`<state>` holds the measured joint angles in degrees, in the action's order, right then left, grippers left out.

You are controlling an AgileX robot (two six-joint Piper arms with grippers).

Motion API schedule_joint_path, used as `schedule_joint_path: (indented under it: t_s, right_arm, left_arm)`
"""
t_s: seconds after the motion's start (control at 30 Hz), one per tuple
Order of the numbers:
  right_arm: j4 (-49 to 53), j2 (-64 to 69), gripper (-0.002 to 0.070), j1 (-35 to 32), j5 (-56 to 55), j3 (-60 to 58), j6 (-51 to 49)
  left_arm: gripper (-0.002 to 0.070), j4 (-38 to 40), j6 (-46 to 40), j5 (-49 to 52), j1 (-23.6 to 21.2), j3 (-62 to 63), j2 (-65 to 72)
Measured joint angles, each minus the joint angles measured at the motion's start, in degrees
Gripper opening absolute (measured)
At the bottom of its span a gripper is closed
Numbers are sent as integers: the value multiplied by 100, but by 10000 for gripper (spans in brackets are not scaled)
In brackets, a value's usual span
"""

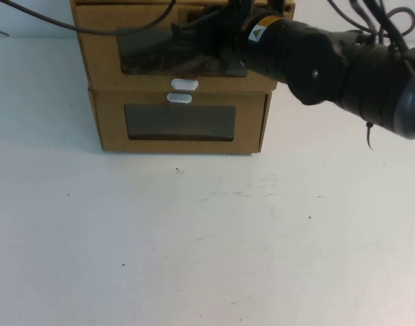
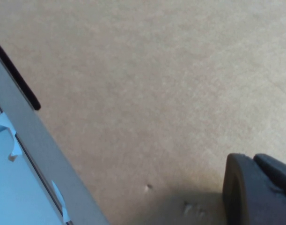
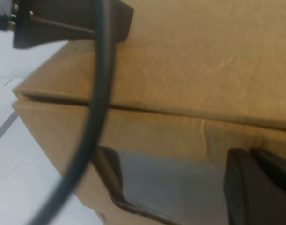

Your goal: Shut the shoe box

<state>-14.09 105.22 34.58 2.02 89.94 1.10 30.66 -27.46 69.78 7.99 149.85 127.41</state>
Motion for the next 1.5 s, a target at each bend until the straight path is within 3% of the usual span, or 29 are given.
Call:
schedule_joint_path:
  t_s: [0.4, 0.67, 0.93, 1.1, 1.2, 1.5]
  right_arm:
    - [-21, 454, -11, -10, -371, 10, 0]
    - [-7, -689, -11, 23, 1819, 10, 133]
    - [604, -2788, -11, 48, 4045, -328, 74]
    - [1205, -4598, -11, 48, 4469, -1587, -703]
    - [1693, -5672, -11, 48, 4504, -2423, -1311]
    - [2511, -8258, -11, 48, 4624, -4340, -2384]
  left_arm:
    - [-2, 12, 0, 0, 0, 0, 0]
    - [-2, -39, 3, 243, 0, 0, -559]
    - [-2, -293, 51, 280, 0, -390, -2426]
    - [-2, -565, 26, 213, 0, -2022, -3961]
    - [-2, -603, -135, -356, 0, -3507, -4871]
    - [-2, -476, -856, -3457, 0, -8442, -7862]
